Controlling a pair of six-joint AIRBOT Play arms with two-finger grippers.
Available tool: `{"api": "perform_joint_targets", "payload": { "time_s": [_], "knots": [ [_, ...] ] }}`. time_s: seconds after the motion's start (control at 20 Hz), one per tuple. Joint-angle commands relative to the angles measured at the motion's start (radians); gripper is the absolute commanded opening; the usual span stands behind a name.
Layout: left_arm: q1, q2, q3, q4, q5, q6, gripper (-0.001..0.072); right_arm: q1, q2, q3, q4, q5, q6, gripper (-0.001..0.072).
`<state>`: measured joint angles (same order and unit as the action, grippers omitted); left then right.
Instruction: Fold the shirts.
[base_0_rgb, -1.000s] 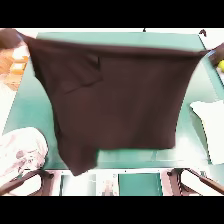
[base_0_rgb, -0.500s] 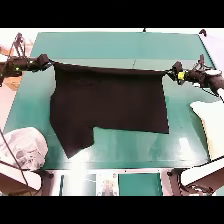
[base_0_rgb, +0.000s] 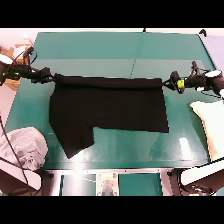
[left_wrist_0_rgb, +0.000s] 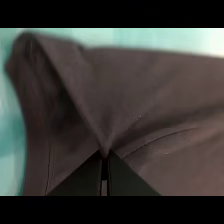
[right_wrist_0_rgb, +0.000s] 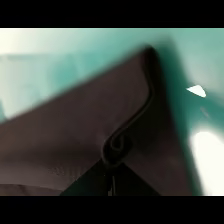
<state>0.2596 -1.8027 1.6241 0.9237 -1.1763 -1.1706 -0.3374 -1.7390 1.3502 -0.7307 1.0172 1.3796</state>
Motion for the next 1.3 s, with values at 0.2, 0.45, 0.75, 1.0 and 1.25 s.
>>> {"api": "perform_joint_targets", "payload": {
  "time_s": [0.2,0.45,0.75,1.0,1.25],
  "knots": [
    [-0.005,-0.008,-0.019,0.093,-0.099,-0.060,0.0036,0.007,0.020,-0.130,-0.073,-0.045,0.023,0.0014],
    [-0.005,-0.007,-0.063,0.087,-0.176,-0.074,0.0038,0.007,0.024,-0.126,-0.064,-0.026,0.023,0.0116],
    [0.068,0.076,-0.056,0.085,-0.453,-0.217,0.0527,-0.070,0.216,-0.129,-0.231,0.245,0.055,0.0225],
    [0.147,0.498,-0.634,0.108,-0.288,-0.171,0.0527,-0.097,0.636,-0.621,-0.295,0.219,0.137,0.0225],
    [0.147,0.781,-1.057,0.118,-0.123,-0.163,0.0527,-0.096,0.946,-0.985,-0.291,0.137,0.161,0.0454]
  ]
}}
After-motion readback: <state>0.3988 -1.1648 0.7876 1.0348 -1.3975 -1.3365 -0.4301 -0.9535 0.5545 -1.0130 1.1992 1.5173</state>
